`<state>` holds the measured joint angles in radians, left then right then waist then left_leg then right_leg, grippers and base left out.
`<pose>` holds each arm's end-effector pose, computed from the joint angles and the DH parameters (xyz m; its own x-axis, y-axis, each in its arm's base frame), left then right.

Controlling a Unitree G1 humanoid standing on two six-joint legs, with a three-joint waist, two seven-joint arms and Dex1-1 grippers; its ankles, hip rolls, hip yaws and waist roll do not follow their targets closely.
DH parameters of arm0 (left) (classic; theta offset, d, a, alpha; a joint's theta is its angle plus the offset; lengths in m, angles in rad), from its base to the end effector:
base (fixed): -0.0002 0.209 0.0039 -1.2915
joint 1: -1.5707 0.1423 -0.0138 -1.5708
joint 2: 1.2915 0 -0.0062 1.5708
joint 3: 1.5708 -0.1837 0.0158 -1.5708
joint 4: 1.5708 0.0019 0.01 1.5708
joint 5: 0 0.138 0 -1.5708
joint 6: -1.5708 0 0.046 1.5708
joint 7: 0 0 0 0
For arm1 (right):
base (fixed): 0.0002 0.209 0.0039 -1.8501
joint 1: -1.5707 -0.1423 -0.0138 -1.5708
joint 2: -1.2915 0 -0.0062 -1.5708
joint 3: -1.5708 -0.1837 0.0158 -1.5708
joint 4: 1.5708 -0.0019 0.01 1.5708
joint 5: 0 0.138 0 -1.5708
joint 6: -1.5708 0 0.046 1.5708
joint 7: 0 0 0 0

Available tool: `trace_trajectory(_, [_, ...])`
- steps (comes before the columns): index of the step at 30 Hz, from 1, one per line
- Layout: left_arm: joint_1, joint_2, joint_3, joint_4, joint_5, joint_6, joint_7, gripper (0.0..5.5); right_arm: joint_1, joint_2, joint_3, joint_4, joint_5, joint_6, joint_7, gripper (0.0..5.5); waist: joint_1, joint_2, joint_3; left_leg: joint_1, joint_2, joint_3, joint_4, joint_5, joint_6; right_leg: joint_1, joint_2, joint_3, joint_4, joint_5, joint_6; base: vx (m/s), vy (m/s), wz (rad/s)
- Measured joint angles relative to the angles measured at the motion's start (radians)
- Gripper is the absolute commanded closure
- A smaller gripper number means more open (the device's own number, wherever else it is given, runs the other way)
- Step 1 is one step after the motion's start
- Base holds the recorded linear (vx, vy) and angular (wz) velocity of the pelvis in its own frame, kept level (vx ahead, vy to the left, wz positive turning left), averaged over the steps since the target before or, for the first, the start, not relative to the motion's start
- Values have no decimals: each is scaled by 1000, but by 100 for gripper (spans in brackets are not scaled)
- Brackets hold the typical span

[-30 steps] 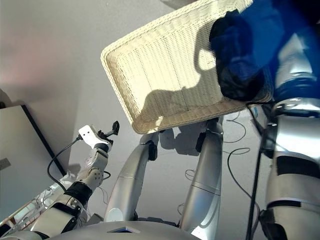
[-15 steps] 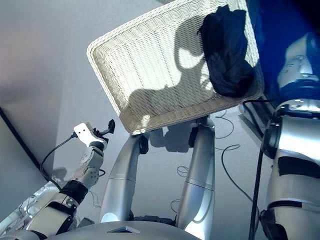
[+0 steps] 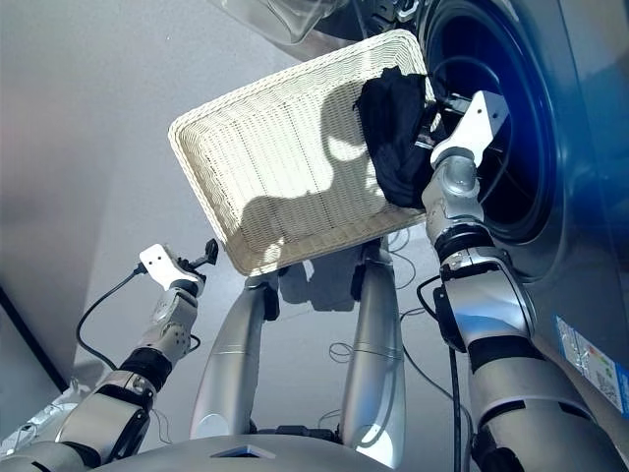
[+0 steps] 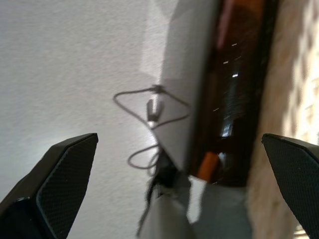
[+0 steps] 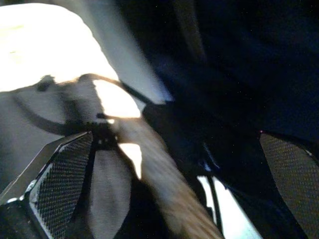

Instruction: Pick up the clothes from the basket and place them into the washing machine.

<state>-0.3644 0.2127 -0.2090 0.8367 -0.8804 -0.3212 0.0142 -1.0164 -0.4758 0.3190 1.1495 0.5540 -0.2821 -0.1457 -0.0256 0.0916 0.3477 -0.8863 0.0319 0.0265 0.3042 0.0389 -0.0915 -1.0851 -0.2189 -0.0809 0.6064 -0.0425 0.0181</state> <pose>0.2498 0.1793 -0.0112 0.9661 0.1152 -0.2311 -0.2121 0.8644 -0.4559 0.3565 -0.2202 0.1542 0.9653 -0.2067 0.1593 0.2215 0.9717 -0.0816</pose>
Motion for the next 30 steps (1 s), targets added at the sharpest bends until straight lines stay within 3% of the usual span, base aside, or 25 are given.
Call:
trace_trajectory(6, [-2,-3,10,40,1,-1,-9,0,64,76,40,11,-41,21,75,0,2,-33,-18,55,3,-6,-86,33,2,38,3,-13,-33,1,-1,0,0,0])
trace_trajectory(11, [-11,-7,10,78,20,0,-11,0,80,91,39,40,-52,38,90,0,3,-33,-19,43,3,-19,-96,40,2,30,3,-23,-37,1,-2,0,0,0])
trace_trajectory(20, [-39,-10,19,111,19,-1,-5,0,80,91,-2,96,-61,42,68,0,29,-32,-19,-28,-3,-22,-76,46,-5,-51,0,-10,2,-8,-5,11,-2,13])
trace_trajectory(22, [-45,-7,20,108,19,-2,1,0,51,86,-3,115,-61,46,68,0,31,-32,-18,-54,-8,-23,-61,44,-7,-86,-3,4,34,-19,-8,91,-18,140])
trace_trajectory(23, [-47,-7,19,102,19,-1,4,0,35,87,-1,132,-62,52,67,0,32,-32,-18,-70,-8,-25,-39,36,-16,-102,-3,5,54,-35,-3,0,0,0])
trace_trajectory(24, [-47,-7,13,99,19,-1,6,0,23,84,-1,142,-66,60,67,233,34,-31,-18,-88,-8,-27,-10,27,-20,-117,-5,7,77,-42,-10,0,0,0])
trace_trajectory(25, [-48,-7,12,93,19,0,7,0,11,83,-3,145,-68,61,64,500,35,-31,-17,-100,-7,-28,6,24,-21,-128,-5,7,92,-45,-15,0,0,0])
trace_trajectory(26, [-49,-7,8,82,19,0,12,0,4,78,-1,145,-75,62,62,550,36,-30,-15,-112,-7,-29,27,17,-28,-139,-6,10,108,-50,-22,0,0,0])
trace_trajectory(30, [-51,-9,7,47,20,0,22,0,-15,63,0,141,-79,62,61,550,39,-8,-2,-122,-3,-31,54,11,-31,-151,-3,11,132,-61,-25,0,0,0])
